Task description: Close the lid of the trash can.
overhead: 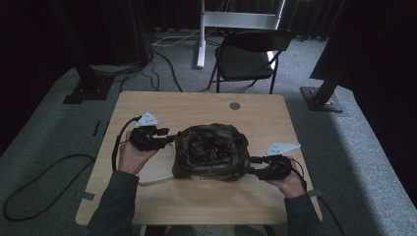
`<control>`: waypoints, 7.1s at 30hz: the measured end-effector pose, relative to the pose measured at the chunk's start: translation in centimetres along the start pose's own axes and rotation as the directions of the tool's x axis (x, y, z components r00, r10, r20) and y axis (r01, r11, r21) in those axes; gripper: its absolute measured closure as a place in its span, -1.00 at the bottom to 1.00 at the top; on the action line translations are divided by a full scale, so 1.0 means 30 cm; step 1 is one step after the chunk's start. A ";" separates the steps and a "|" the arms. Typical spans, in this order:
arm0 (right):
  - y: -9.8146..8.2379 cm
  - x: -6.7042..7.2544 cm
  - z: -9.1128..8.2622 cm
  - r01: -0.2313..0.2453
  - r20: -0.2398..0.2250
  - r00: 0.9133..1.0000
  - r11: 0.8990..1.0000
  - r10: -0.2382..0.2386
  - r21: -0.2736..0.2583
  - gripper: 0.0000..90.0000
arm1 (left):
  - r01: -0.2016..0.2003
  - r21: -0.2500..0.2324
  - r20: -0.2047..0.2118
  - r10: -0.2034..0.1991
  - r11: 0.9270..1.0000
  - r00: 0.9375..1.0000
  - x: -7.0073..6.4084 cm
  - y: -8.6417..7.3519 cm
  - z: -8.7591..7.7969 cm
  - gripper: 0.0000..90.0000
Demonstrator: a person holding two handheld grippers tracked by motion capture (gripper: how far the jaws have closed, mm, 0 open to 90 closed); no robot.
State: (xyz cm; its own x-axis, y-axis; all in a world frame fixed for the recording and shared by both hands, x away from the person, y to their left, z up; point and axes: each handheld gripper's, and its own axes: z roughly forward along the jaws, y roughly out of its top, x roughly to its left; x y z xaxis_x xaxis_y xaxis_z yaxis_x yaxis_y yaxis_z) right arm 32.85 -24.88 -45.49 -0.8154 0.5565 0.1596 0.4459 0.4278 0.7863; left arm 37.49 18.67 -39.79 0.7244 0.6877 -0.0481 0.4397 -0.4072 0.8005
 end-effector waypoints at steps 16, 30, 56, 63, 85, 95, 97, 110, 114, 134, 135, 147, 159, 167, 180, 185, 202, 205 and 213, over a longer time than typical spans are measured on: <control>-0.005 -0.005 0.003 -0.007 0.006 1.000 1.000 0.007 -0.001 0.06 | 0.053 0.019 -0.066 -0.051 0.998 0.997 0.062 -0.081 -0.021 0.31; -0.004 -0.007 -0.005 -0.008 0.013 1.000 1.000 0.008 -0.009 0.06 | 0.088 0.024 -0.106 -0.085 0.996 0.991 0.097 -0.145 -0.015 0.31; -0.005 -0.006 -0.003 -0.009 0.011 1.000 1.000 0.009 -0.004 0.06 | 0.145 0.031 -0.139 -0.140 0.989 0.980 0.161 -0.254 -0.005 0.29; -0.006 -0.007 -0.003 -0.009 0.011 1.000 1.000 0.009 -0.003 0.06 | 0.161 0.036 -0.143 -0.155 0.986 0.978 0.174 -0.273 0.003 0.25; -0.006 -0.007 0.000 -0.008 0.008 1.000 1.000 0.008 0.000 0.05 | 0.215 0.079 -0.187 -0.197 0.973 0.962 0.224 -0.350 0.028 0.21; -0.007 -0.007 0.001 -0.009 0.007 1.000 1.000 0.009 0.001 0.06 | 0.249 0.088 -0.230 -0.224 0.964 0.947 0.255 -0.374 0.037 0.21; -0.007 -0.006 0.002 -0.009 0.006 1.000 1.000 0.009 0.003 0.05 | 0.257 0.089 -0.244 -0.229 0.962 0.942 0.264 -0.378 0.040 0.21; -0.008 -0.008 0.002 -0.009 0.006 1.000 1.000 0.009 0.002 0.06 | 0.298 0.125 -0.289 -0.253 0.946 0.923 0.302 -0.403 0.069 0.25; -0.008 -0.008 0.001 -0.011 0.006 1.000 1.000 0.011 0.001 0.05 | 0.322 0.154 -0.292 -0.268 0.934 0.918 0.316 -0.414 0.082 0.27; -0.008 -0.008 0.001 -0.011 0.006 1.000 1.000 0.011 0.000 0.05 | 0.321 0.193 -0.344 -0.242 0.927 0.907 0.331 -0.424 0.117 0.45; -0.008 -0.008 0.001 -0.011 0.006 1.000 1.000 0.011 0.000 0.05 | 0.309 0.198 -0.353 -0.227 0.930 0.908 0.328 -0.422 0.121 0.45; -0.008 -0.009 -0.001 -0.011 0.007 1.000 1.000 0.011 -0.002 0.05 | 0.267 0.218 -0.350 -0.180 0.939 0.919 0.309 -0.416 0.129 0.66; -0.010 -0.011 -0.002 -0.013 0.007 1.000 1.000 0.013 -0.003 0.05 | 0.228 0.259 -0.350 -0.129 0.939 0.928 0.302 -0.407 0.125 0.71; -0.011 -0.010 0.000 -0.014 0.006 1.000 1.000 0.014 -0.001 0.05 | 0.211 0.258 -0.352 -0.112 0.943 0.929 0.297 -0.426 0.086 0.72; -0.011 -0.010 0.004 -0.014 0.006 1.000 1.000 0.014 0.001 0.05 | 0.253 0.206 -0.336 -0.174 0.945 0.926 0.323 -0.478 0.002 0.72; -0.010 -0.008 0.004 -0.013 0.005 1.000 1.000 0.013 0.001 0.05 | 0.250 0.190 -0.333 -0.177 0.949 0.926 0.327 -0.473 -0.021 0.72; -0.011 -0.008 0.005 -0.014 0.004 1.000 1.000 0.014 0.001 0.05 | 0.264 0.157 -0.328 -0.202 0.952 0.923 0.343 -0.471 -0.066 0.77; -0.011 -0.008 0.005 -0.012 0.004 1.000 1.000 0.012 0.002 0.05 | 0.265 0.173 -0.330 -0.198 0.949 0.923 0.342 -0.475 -0.047 0.78; -0.011 -0.011 0.001 -0.016 0.006 1.000 1.000 0.016 -0.001 0.05 | 0.229 0.220 -0.334 -0.148 0.948 0.931 0.324 -0.482 -0.014 0.78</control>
State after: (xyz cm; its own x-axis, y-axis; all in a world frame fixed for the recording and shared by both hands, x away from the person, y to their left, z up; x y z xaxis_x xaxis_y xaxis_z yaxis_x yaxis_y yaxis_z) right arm 32.99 -25.18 -45.83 -0.8060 0.5675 0.1683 0.4582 0.4181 0.7844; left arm 37.97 31.50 -51.59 0.4321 0.9011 0.0365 0.7000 -0.3607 0.6163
